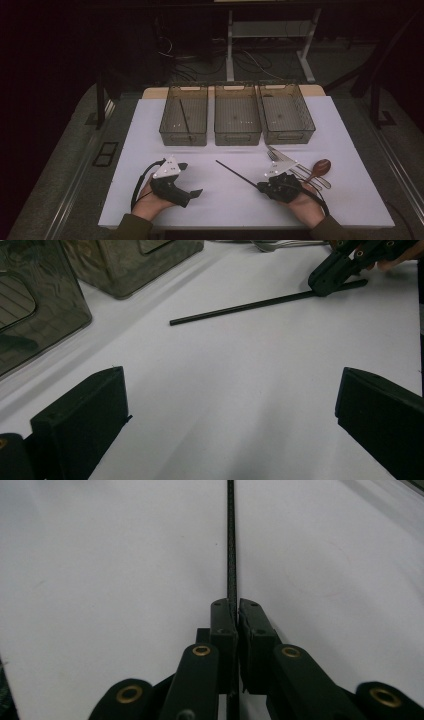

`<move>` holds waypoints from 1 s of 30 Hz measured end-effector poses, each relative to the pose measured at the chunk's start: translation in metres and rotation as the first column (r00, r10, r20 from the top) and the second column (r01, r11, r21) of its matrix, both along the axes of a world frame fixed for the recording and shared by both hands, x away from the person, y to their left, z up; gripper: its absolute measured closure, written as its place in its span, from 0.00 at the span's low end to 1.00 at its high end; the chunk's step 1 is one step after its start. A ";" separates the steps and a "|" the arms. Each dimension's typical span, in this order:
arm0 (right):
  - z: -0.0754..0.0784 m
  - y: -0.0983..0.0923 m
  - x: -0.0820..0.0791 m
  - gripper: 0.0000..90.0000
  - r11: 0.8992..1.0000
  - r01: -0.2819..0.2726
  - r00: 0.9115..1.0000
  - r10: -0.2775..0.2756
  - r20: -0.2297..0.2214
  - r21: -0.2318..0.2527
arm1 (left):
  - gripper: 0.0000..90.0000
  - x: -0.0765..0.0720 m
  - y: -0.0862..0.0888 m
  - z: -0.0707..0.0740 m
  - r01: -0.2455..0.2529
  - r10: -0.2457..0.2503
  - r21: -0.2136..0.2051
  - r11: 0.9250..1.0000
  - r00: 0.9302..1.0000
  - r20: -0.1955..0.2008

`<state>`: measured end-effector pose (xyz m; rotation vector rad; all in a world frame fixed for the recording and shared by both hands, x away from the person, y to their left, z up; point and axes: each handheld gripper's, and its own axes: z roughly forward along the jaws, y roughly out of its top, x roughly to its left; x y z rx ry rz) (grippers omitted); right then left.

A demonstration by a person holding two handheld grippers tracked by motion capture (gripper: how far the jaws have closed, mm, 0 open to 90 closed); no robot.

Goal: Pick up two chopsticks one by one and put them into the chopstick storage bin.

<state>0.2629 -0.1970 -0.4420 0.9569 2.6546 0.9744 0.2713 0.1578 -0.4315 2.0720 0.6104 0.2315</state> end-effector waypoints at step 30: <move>0.023 -0.020 0.005 0.94 0.987 0.020 1.000 -0.021 0.006 0.157 | 0.00 0.000 0.000 0.000 0.000 0.000 0.001 1.000 1.000 0.003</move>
